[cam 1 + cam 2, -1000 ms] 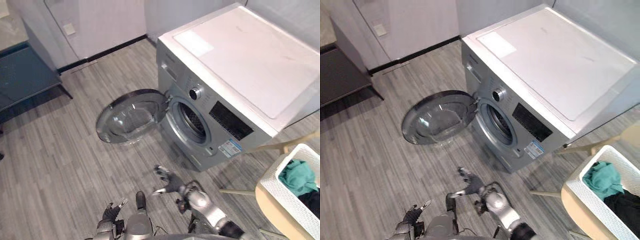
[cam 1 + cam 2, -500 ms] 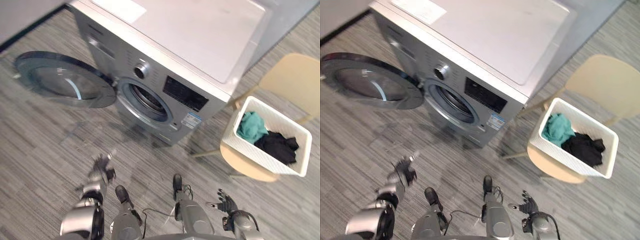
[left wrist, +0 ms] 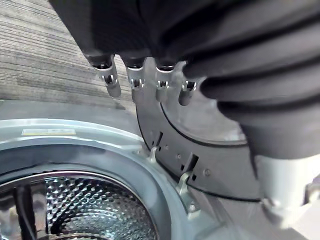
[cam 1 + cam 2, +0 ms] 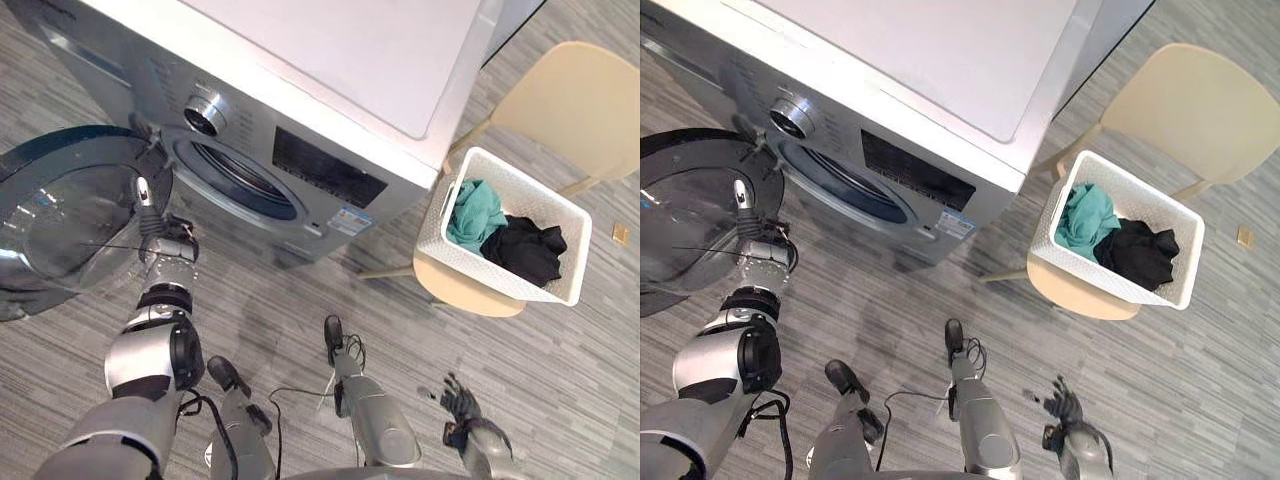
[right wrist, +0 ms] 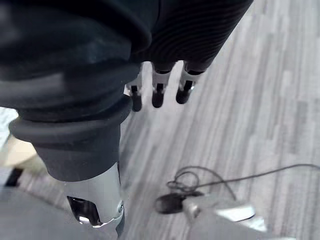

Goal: Pick up the laundry basket with both hands and put the clothes into the washing machine.

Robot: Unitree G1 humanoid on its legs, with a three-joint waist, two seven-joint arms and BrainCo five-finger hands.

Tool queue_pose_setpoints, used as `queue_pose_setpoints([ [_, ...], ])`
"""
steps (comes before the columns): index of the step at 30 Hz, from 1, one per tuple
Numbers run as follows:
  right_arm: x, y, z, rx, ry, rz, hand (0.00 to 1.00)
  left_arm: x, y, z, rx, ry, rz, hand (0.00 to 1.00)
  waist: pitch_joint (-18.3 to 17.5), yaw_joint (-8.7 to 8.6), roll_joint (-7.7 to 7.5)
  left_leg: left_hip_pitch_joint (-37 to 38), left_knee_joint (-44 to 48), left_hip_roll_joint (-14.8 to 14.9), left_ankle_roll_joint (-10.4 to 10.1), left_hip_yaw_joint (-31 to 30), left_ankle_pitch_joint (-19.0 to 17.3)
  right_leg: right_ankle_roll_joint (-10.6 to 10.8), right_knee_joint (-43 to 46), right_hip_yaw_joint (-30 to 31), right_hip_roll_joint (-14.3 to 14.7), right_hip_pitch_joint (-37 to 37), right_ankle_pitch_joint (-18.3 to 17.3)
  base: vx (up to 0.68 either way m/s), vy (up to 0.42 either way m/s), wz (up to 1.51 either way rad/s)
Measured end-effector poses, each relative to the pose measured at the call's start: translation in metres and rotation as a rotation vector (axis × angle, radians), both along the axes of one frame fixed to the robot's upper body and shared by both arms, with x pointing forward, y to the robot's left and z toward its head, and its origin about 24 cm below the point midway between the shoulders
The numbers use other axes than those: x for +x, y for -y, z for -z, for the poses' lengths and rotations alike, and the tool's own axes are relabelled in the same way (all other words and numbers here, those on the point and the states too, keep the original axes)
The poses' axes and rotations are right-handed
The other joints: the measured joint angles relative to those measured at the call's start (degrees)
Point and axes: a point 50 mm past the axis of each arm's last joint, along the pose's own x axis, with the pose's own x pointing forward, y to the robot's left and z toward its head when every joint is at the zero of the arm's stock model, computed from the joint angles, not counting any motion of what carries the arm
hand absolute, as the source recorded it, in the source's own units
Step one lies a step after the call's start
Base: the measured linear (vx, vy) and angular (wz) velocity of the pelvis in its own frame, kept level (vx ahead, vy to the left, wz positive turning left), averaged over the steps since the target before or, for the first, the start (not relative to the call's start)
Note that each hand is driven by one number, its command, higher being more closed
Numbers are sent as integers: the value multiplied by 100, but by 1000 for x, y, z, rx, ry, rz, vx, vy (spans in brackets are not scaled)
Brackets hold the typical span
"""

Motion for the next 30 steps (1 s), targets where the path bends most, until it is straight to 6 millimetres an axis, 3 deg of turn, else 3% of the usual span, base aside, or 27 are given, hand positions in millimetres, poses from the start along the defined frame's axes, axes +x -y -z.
queue_pose_setpoints([
  [3, 12, -17, -10, 36, 79, -45, 0, -1, -7, -4, -28, 12, -20, 0, 37, 26, -83, -107, 1, 42, -21, -36, 14, 59, -1, -1, 39, -89, 109, -26, 1, 3],
  [8, 11, -19, -10, 56, 85, -36, 0, 0, -4, -4, -83, 17, -22, 0, 63, 33, -145, -185, 3, 100, -62, -104, 6, 82, -7, -27, 68, -141, 249, -4, 4, 2],
  [13, -9, -17, 2, 68, 10, -9, 0, 2, -6, -8, -188, 47, -56, 0, 70, 59, -135, -244, 86, 190, -86, -251, 36, 75, -43, -155, 106, -80, 276, 0, 6, 8],
  [17, -24, -10, 11, 67, -51, 29, 0, -1, -12, -9, -262, 72, -106, 0, 133, 175, -46, -271, 250, 292, -74, -403, 12, 74, -42, -273, 140, 42, 276, -3, -2, 17],
  [19, -30, -6, 15, 63, -77, 54, 0, -5, -17, -8, -286, 94, -145, 0, 211, 215, 71, -291, 253, 318, -74, -548, 6, 72, -42, -422, 146, 120, 275, -43, 16, 31],
  [20, -34, -4, 19, 58, -109, 58, 0, -11, -25, -6, -270, 116, -182, 0, 247, 324, 145, -299, 281, 335, -75, -638, 7, 68, -42, -505, 147, 167, 271, -57, 25, 22],
  [22, -37, -4, 21, 50, -132, 50, 0, -19, -32, 1, -249, 117, -209, 0, 247, 381, 169, -298, 319, 339, -75, -675, 7, 12, -43, -522, 139, 219, 234, -43, 16, 24],
  [23, -40, -4, 25, 44, -157, 49, 0, -37, -38, 27, -216, 56, -234, 0, 233, 394, 201, -243, 344, 262, -74, -783, 10, -178, -51, -607, 68, 371, 55, -39, 9, 30],
  [24, -40, -3, 25, 45, -162, 52, 0, -41, -38, 35, -214, 38, -235, 0, 225, 404, 215, -227, 343, 257, -74, -781, 13, -201, -46, -632, 62, 390, 38, -42, 13, 28],
  [25, -39, -1, 26, 46, -171, 72, 0, -59, -36, 66, -216, -51, -245, 0, 193, 451, 283, -130, 338, 239, -83, -782, 33, -205, -38, -667, 49, 479, 5, -22, 13, 6],
  [26, -38, 1, 27, 47, -173, 80, 0, -69, -33, 82, -220, -101, -246, 0, 167, 466, 309, -84, 333, 218, -82, -782, 35, -208, -17, -671, 37, 518, -63, -25, 22, 9],
  [28, -37, 9, 27, 37, -182, 104, 0, -119, -10, 152, -221, -342, -193, 0, -40, 508, 499, 83, 176, 126, -71, -808, 66, -176, 148, -730, -36, 587, -241, -26, 32, 16],
  [29, -37, 10, 27, 33, -185, 106, 0, -133, -2, 169, -211, -415, -161, 0, -110, 505, 559, 138, 112, 92, -73, -816, 86, -178, 181, -767, -43, 622, -288, -12, 43, 29],
  [30, -41, 13, 29, 31, -201, 120, 0, -163, 15, 197, -206, -543, -100, 0, -204, 510, 671, 309, 6, 34, -78, -860, 111, -154, 239, -846, -70, 777, -411, 16, 51, 44],
])
